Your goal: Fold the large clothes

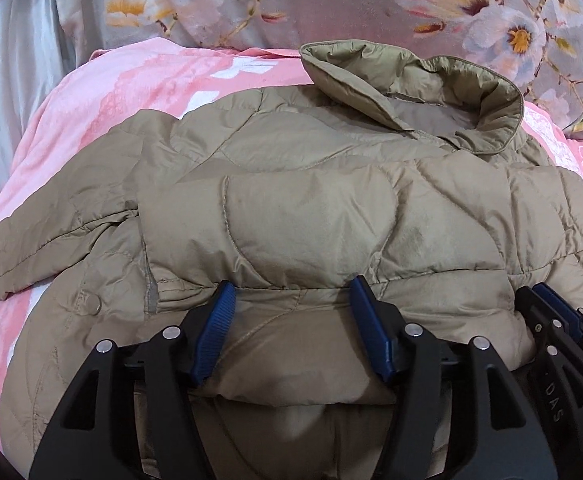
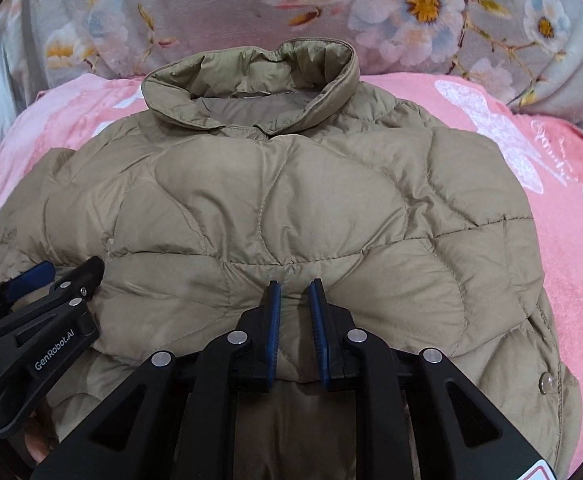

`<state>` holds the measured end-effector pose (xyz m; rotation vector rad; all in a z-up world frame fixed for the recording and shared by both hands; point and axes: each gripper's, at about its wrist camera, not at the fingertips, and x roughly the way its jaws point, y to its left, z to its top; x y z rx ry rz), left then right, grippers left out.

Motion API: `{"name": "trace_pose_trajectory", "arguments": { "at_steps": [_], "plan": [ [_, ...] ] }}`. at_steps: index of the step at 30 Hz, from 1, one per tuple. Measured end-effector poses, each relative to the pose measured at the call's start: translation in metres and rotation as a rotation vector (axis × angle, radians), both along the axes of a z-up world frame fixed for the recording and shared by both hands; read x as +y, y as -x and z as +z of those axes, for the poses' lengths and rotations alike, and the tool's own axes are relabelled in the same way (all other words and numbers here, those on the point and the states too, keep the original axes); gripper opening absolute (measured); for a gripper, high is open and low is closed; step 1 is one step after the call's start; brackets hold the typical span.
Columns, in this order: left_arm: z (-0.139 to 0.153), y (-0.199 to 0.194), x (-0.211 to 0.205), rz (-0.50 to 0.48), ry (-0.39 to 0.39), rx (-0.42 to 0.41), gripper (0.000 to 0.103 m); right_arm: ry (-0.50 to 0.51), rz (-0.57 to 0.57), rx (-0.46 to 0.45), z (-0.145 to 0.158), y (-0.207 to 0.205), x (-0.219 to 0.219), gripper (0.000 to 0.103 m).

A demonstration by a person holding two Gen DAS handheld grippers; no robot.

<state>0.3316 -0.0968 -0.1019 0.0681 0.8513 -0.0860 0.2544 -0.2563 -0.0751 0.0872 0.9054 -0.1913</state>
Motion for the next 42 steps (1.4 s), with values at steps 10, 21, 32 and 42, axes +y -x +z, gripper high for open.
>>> {"name": "trace_pose_trajectory", "arguments": {
  "at_steps": [10, 21, 32, 42],
  "plan": [
    [0.03, 0.033, 0.089, 0.093, 0.3, -0.006, 0.077, -0.025, -0.014, -0.021, 0.002, 0.002, -0.007, 0.018],
    [0.023, 0.073, 0.428, 0.802, 0.433, 0.042, 0.091, -0.1, 0.017, -0.105, 0.038, 0.114, 0.024, 0.059],
    [0.042, 0.031, 0.438, 0.759, 0.417, 0.011, 0.017, -0.086, -0.006, -0.068, 0.033, 0.156, 0.04, 0.062],
    [0.192, 0.012, 0.229, 0.213, 0.366, -0.205, 0.005, -0.111, -0.082, -0.046, 0.031, 0.169, 0.009, 0.063]
  ]
}}
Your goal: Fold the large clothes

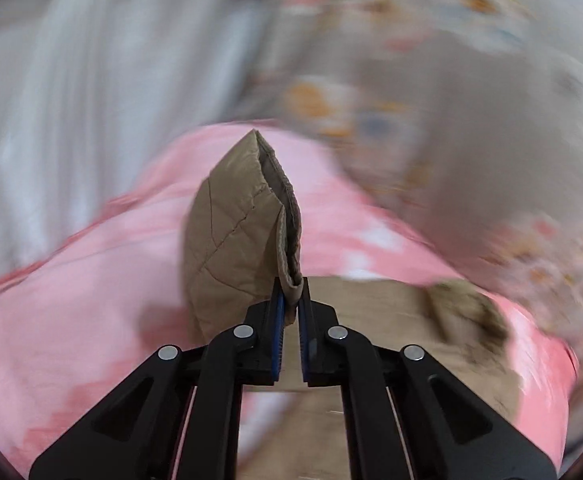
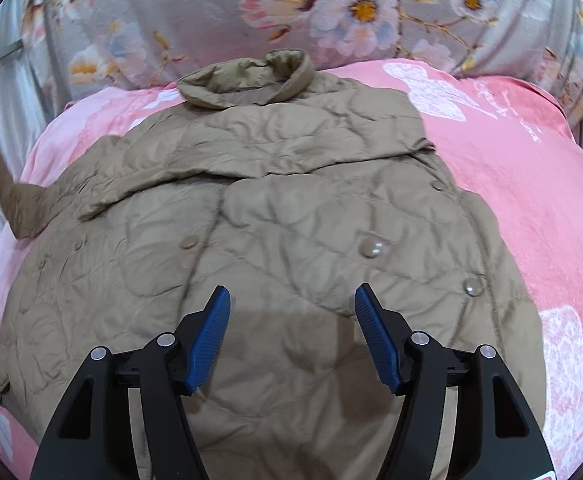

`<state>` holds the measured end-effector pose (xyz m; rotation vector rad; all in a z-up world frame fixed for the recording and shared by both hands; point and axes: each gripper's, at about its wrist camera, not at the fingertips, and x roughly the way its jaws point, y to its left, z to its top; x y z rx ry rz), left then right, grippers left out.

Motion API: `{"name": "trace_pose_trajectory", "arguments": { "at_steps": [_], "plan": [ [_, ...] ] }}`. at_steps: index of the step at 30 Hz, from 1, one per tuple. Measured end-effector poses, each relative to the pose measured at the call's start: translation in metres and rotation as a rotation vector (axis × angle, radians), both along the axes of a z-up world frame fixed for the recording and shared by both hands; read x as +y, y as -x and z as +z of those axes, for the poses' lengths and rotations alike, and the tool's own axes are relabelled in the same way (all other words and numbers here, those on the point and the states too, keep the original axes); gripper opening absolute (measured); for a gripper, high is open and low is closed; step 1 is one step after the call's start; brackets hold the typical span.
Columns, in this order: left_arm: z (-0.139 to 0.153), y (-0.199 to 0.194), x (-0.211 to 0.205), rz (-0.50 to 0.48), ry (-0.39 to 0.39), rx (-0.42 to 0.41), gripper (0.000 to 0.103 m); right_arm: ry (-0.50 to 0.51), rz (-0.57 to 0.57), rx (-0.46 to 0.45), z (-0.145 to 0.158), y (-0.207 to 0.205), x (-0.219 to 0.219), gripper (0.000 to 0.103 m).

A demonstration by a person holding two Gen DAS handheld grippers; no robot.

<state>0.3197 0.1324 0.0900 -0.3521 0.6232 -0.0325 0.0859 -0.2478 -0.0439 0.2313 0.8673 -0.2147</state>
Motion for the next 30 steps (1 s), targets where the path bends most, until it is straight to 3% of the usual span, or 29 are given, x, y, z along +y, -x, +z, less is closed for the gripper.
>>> {"name": "trace_pose_trajectory", "arguments": {
  "at_steps": [5, 8, 12, 14, 15, 16, 21, 23, 26, 30],
  "plan": [
    [0.01, 0.0, -0.131, -0.281, -0.018, 0.001, 0.005, -0.01, -0.044, -0.028, 0.001, 0.003, -0.022, 0.063],
    [-0.016, 0.002, -0.203, -0.397, -0.056, 0.051, 0.006, -0.022, -0.074, -0.027, -0.001, 0.007, -0.037, 0.064],
    [-0.068, 0.005, -0.259, -0.486, -0.05, 0.167, 0.007, -0.036, -0.103, -0.018, -0.006, 0.013, -0.053, 0.064],
    [-0.093, 0.009, -0.278, -0.514, -0.057, 0.227, 0.023, -0.031, -0.109, -0.017, -0.008, 0.014, -0.056, 0.064],
    [-0.105, 0.01, -0.283, -0.515, -0.055, 0.246, 0.047, -0.029, -0.11, -0.016, -0.008, 0.015, -0.057, 0.065],
    [-0.114, 0.015, -0.286, -0.512, -0.046, 0.25, 0.065, -0.031, -0.109, -0.017, -0.008, 0.014, -0.059, 0.065],
    [-0.098, 0.042, -0.27, -0.597, 0.057, 0.18, 0.09, -0.054, -0.1, -0.043, -0.002, 0.005, -0.067, 0.066],
    [-0.079, 0.051, -0.239, -0.602, 0.123, 0.119, 0.093, -0.082, -0.088, -0.067, 0.005, -0.004, -0.071, 0.066],
    [-0.063, 0.045, -0.192, -0.507, 0.146, 0.071, 0.095, -0.15, -0.043, -0.116, 0.015, -0.027, -0.075, 0.069],
    [-0.081, 0.013, -0.118, -0.309, 0.203, 0.151, 0.094, -0.244, 0.003, -0.119, 0.019, -0.073, -0.078, 0.07]
  ]
}}
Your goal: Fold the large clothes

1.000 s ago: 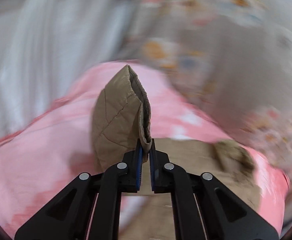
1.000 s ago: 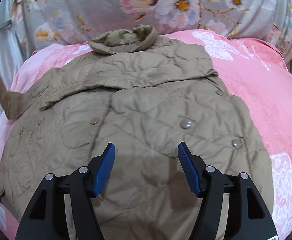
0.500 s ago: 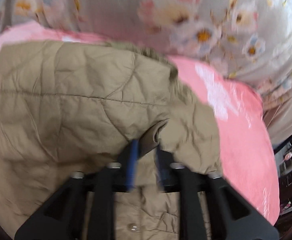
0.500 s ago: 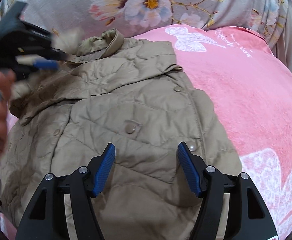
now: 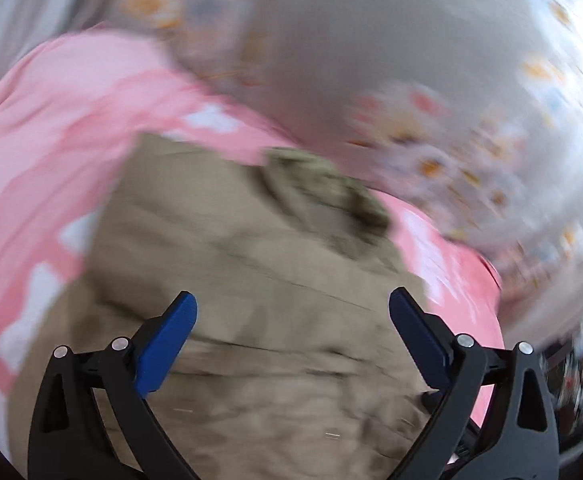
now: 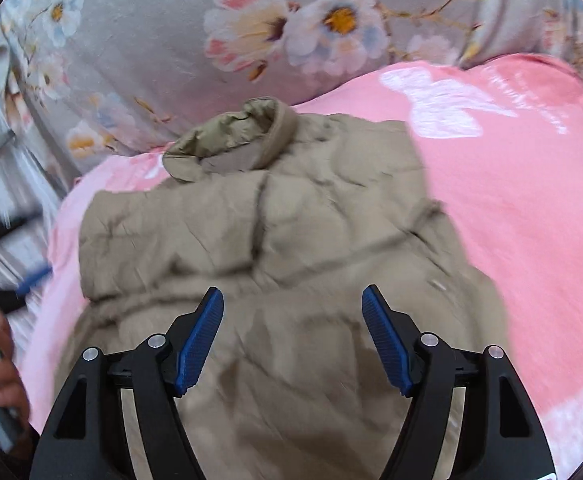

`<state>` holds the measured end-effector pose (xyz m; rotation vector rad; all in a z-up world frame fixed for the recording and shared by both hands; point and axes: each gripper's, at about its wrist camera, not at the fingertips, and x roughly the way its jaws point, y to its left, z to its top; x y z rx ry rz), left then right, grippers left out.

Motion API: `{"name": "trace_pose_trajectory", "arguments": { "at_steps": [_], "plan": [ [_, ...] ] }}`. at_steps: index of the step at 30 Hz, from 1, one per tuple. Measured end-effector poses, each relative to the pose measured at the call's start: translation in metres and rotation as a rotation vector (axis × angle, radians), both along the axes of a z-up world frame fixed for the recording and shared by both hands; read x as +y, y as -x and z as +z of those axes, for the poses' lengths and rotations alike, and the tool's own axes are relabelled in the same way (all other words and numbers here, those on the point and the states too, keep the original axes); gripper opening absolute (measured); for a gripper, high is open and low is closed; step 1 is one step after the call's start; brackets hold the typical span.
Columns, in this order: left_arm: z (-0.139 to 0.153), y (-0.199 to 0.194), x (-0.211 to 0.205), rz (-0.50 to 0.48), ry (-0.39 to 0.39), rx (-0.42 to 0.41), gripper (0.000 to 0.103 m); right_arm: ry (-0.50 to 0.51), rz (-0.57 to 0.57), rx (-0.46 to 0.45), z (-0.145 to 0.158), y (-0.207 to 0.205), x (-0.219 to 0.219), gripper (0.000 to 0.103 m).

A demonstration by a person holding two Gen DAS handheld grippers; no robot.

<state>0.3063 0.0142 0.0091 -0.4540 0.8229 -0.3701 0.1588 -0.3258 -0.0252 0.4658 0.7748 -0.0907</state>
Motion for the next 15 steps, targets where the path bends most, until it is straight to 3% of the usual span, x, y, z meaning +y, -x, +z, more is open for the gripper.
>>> {"name": "trace_pose_trajectory", "arguments": {
  "at_steps": [3, 7, 9, 11, 12, 13, 15],
  "plan": [
    [-0.025, -0.011, 0.047, 0.082, 0.077, 0.098, 0.093, -0.058, 0.026, 0.028, -0.003, -0.034, 0.004, 0.07],
    [-0.054, -0.014, 0.082, 0.155, 0.095, 0.161, 0.093, -0.116, 0.064, 0.078, -0.017, -0.069, 0.013, 0.07],
    [-0.071, -0.018, 0.092, 0.168, 0.147, 0.216, 0.092, -0.142, 0.08, 0.104, -0.028, -0.086, 0.02, 0.068],
    [-0.082, -0.023, 0.099, 0.182, 0.178, 0.25, 0.09, -0.139, 0.104, 0.112, -0.032, -0.096, 0.026, 0.033],
    [-0.085, -0.025, 0.1, 0.191, 0.18, 0.257, 0.089, -0.121, 0.106, 0.116, -0.03, -0.098, 0.027, 0.003],
    [-0.086, -0.027, 0.1, 0.199, 0.177, 0.258, 0.089, -0.116, 0.093, 0.1, -0.024, -0.097, 0.025, 0.004],
    [-0.083, -0.028, 0.1, 0.204, 0.167, 0.252, 0.089, -0.113, 0.033, -0.019, 0.006, -0.081, 0.006, 0.004]
  ]
}}
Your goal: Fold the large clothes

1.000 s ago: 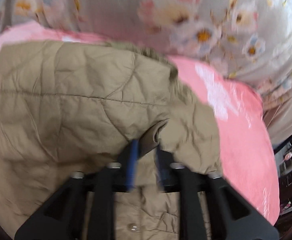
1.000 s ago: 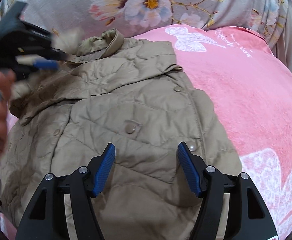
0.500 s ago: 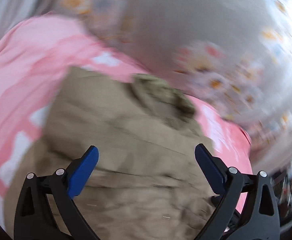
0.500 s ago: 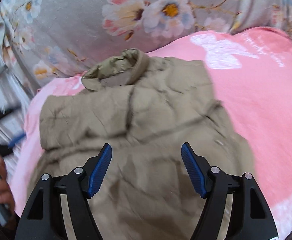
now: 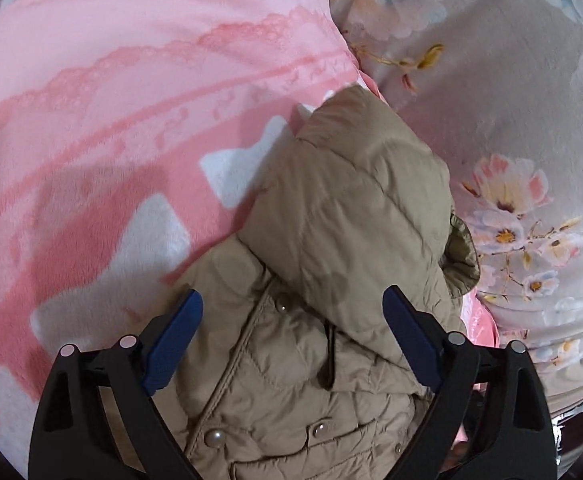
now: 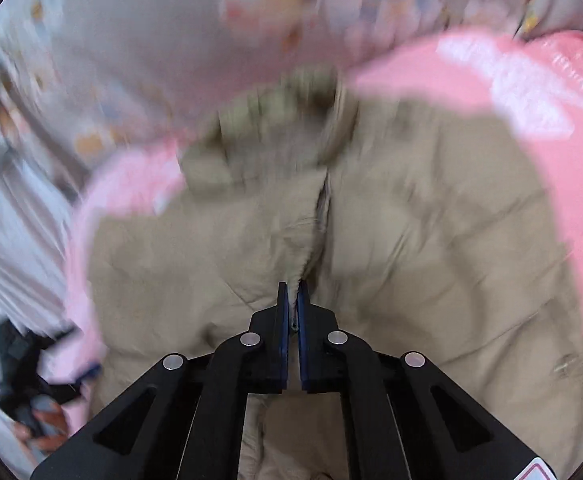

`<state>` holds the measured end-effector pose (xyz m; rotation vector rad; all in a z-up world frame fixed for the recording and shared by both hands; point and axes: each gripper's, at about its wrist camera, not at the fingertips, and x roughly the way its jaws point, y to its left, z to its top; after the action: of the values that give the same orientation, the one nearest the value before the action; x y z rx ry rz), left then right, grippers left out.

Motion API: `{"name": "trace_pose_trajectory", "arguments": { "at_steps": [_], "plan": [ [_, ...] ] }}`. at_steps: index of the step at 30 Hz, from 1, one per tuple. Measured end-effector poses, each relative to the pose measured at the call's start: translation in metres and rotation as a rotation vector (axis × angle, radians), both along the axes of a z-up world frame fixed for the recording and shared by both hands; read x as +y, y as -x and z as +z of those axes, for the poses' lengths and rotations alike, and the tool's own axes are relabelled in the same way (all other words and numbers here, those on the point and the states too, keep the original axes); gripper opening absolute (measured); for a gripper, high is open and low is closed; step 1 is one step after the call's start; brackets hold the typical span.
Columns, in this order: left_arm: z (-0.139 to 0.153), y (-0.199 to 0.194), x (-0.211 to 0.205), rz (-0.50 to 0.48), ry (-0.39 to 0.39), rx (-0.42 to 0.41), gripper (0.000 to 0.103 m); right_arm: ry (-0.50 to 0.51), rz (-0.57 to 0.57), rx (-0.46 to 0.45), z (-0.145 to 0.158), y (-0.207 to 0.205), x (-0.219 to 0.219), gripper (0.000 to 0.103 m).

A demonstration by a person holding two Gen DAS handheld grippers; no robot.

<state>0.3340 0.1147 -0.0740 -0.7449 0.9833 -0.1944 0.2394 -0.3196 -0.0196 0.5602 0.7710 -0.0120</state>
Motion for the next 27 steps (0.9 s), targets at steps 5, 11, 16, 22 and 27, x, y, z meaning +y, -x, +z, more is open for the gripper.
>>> {"name": "trace_pose_trajectory", "arguments": {
  "at_steps": [5, 11, 16, 22, 27],
  "plan": [
    [0.01, -0.007, -0.012, -0.017, -0.06, -0.019, 0.089, 0.29, -0.136, -0.011, 0.027, 0.024, -0.028, 0.004],
    [0.029, -0.023, -0.057, -0.041, -0.313, -0.057, 0.082, 0.312, -0.119, 0.065, -0.001, 0.026, -0.033, 0.004],
    [0.046, -0.044, -0.096, -0.02, -0.692, -0.16, 0.081, 0.399, -0.116, 0.083, -0.013, 0.024, -0.027, 0.004],
    [0.018, -0.068, -0.108, -0.072, -0.745, -0.086, 0.072, 0.374, -0.107, 0.126, -0.033, 0.03, -0.027, 0.004],
    [-0.008, -0.065, -0.107, -0.09, -0.75, -0.062, 0.073, 0.373, -0.082, 0.156, -0.043, 0.033, -0.021, 0.004]
  ]
}}
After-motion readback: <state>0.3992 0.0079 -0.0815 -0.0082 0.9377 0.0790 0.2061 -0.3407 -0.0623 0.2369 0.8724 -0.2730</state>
